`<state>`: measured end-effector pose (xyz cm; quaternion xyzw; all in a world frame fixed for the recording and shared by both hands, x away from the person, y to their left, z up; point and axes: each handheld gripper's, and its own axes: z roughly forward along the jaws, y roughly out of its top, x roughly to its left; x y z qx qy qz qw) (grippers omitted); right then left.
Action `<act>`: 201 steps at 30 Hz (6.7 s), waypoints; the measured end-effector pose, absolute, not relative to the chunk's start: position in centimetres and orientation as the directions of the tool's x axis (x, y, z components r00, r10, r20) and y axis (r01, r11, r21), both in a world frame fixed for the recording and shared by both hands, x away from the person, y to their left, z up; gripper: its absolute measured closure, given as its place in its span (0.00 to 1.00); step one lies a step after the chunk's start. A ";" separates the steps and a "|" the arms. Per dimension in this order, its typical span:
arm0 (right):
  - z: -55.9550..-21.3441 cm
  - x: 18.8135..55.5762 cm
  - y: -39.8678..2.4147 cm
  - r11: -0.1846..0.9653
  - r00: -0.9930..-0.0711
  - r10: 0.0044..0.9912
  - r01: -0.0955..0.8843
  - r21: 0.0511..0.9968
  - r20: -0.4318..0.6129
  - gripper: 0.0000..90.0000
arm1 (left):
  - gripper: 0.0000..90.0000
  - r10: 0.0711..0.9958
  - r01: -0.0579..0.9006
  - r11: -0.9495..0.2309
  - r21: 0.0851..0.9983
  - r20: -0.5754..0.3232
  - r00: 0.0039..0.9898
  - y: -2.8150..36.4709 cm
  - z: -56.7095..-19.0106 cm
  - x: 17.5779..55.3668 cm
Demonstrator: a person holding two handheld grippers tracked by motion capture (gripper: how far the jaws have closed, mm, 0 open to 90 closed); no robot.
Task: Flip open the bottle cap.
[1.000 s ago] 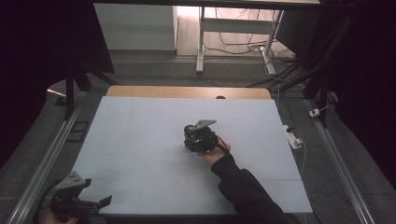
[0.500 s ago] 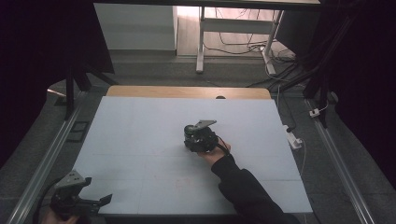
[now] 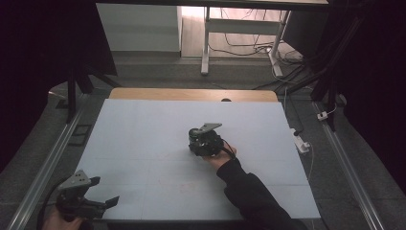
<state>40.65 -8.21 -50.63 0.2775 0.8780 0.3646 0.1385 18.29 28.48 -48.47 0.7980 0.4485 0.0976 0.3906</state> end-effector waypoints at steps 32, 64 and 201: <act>-50.7 40.7 -8.2 0.580 -0.809 0.586 0.384 0.719 -0.040 0.59 | 0.00 0.714 0.574 -0.365 0.733 -0.175 0.678 23.9 -47.7 25.6; -50.6 40.7 -8.2 0.583 -0.812 0.582 0.380 0.718 -0.042 0.59 | 0.00 0.674 0.512 -0.395 0.763 -0.138 0.726 17.6 -46.8 33.0; -50.6 40.7 -8.3 0.584 -0.814 0.579 0.378 0.719 -0.042 0.58 | 0.87 0.628 0.466 -0.424 0.777 -0.119 0.769 12.4 -44.0 40.3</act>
